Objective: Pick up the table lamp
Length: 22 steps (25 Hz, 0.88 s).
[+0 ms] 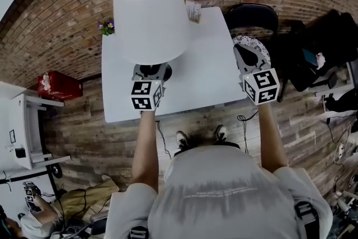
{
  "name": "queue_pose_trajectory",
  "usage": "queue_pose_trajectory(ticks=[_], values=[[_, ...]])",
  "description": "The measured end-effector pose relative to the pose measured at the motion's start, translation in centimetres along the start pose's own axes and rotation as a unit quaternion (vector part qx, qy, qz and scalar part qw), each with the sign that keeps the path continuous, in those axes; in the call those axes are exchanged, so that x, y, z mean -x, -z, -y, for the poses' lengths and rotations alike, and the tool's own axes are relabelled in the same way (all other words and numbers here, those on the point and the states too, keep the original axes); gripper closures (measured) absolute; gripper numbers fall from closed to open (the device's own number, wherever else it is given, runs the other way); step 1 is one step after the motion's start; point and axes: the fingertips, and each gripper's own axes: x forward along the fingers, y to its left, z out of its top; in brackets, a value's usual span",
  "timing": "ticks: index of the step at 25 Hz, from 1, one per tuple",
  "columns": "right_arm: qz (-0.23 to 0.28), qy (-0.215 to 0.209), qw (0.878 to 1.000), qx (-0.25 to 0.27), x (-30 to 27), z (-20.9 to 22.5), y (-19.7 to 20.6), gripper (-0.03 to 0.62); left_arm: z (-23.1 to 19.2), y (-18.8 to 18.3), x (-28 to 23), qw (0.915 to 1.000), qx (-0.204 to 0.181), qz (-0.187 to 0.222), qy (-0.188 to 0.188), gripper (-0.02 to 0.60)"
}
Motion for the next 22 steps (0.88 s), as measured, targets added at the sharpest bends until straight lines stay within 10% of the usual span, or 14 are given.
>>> queue_pose_trajectory(ticks=[22], values=[[0.049,-0.058,0.996,0.042,2.8,-0.7,-5.0,0.592,4.4,-8.0,6.3,0.9976,-0.012,0.069,0.0,0.408]])
